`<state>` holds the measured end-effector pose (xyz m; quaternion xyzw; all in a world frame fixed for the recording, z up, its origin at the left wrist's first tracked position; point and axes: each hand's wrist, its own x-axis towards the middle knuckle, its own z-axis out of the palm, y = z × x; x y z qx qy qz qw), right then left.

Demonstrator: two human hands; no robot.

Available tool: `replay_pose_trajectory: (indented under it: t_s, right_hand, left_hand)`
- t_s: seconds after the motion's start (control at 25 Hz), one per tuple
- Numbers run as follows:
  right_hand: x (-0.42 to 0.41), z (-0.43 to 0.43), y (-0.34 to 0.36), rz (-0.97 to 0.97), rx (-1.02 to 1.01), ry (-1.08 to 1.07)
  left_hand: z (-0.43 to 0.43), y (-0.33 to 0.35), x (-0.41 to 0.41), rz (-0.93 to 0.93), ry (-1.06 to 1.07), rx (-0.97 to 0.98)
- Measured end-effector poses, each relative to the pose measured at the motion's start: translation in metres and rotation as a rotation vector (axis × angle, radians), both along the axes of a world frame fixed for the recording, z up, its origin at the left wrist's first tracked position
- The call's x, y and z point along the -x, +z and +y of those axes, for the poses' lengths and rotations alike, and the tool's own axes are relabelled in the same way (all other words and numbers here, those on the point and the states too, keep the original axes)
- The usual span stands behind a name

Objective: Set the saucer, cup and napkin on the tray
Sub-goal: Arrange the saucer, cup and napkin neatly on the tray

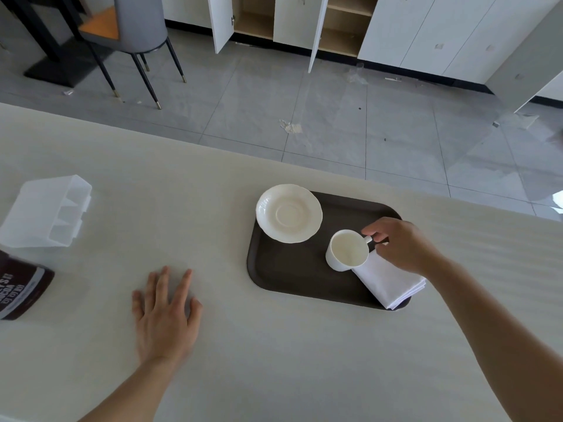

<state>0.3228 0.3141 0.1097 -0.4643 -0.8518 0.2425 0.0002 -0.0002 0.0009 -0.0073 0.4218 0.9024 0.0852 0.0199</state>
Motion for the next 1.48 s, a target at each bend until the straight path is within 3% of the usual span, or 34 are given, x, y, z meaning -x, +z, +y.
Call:
replay_pose_trajectory:
  t_s: [0.52, 1.2, 1.48]
  right_hand:
    - [-0.006, -0.011, -0.028, 0.021, -0.255, 0.108]
    - [-0.003, -0.044, -0.042, 0.138, -0.303, -0.451]
    - [0.021, -0.054, -0.047, 0.200, -0.236, -0.623]
  left_hand:
    - [-0.001, -0.004, -0.001, 0.018, -0.013, -0.052]
    - [0.001, -0.003, 0.000, 0.009, -0.020, -0.060]
    - [0.001, -0.001, -0.002, 0.011, -0.018, -0.076]
